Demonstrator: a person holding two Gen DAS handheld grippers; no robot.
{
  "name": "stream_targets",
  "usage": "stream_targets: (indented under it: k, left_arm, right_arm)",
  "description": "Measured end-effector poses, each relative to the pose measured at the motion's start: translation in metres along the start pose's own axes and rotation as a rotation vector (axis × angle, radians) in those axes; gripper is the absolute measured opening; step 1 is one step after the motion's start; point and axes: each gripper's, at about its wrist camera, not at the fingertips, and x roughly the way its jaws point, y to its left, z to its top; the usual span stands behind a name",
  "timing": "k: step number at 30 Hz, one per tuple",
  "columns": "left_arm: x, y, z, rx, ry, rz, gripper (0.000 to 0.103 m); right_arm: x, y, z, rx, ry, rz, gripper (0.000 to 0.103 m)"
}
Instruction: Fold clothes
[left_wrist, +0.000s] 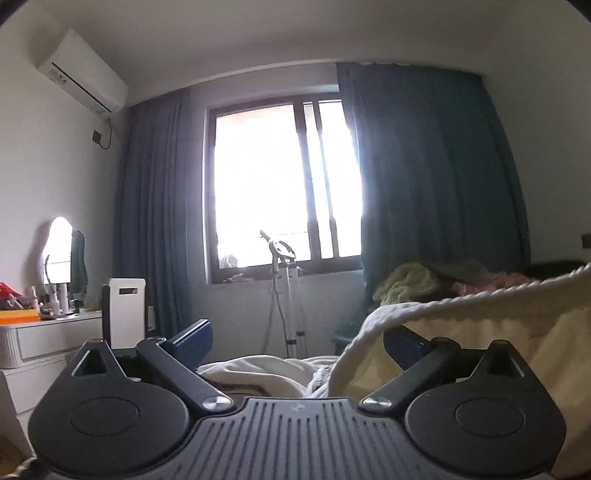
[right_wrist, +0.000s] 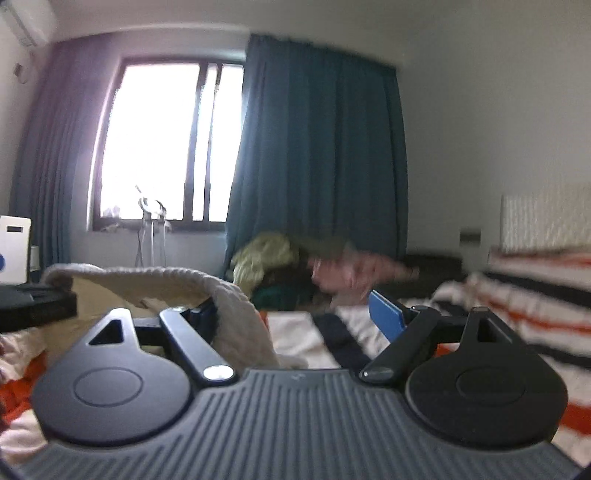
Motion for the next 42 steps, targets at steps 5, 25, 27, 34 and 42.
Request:
stream_targets:
  k: [5, 25, 27, 34, 42]
  left_arm:
    - [-0.006, -0.004, -0.023, 0.121, 0.177, -0.035, 0.100]
    - [0.008, 0.031, -0.033, 0.165, 0.332, 0.109, 0.103]
    - [0.001, 0.035, -0.018, 0.139, 0.286, 0.128, 0.103]
    - [0.003, 0.053, -0.001, 0.059, 0.279, 0.158, 0.103]
    - [0.034, 0.052, -0.023, 0.161, 0.453, 0.138, 0.102]
  right_arm:
    - [-0.005, -0.007, 0.003, -0.021, -0.010, -0.027, 0.084]
    - [0.025, -0.024, -0.040, -0.093, 0.407, 0.002, 0.084]
    - [0.018, -0.021, -0.050, -0.040, 0.484, 0.024, 0.084]
    - [0.001, -0.021, -0.088, 0.268, 0.756, 0.110, 0.084]
    - [-0.016, -0.008, -0.068, 0.200, 0.595, 0.061, 0.084]
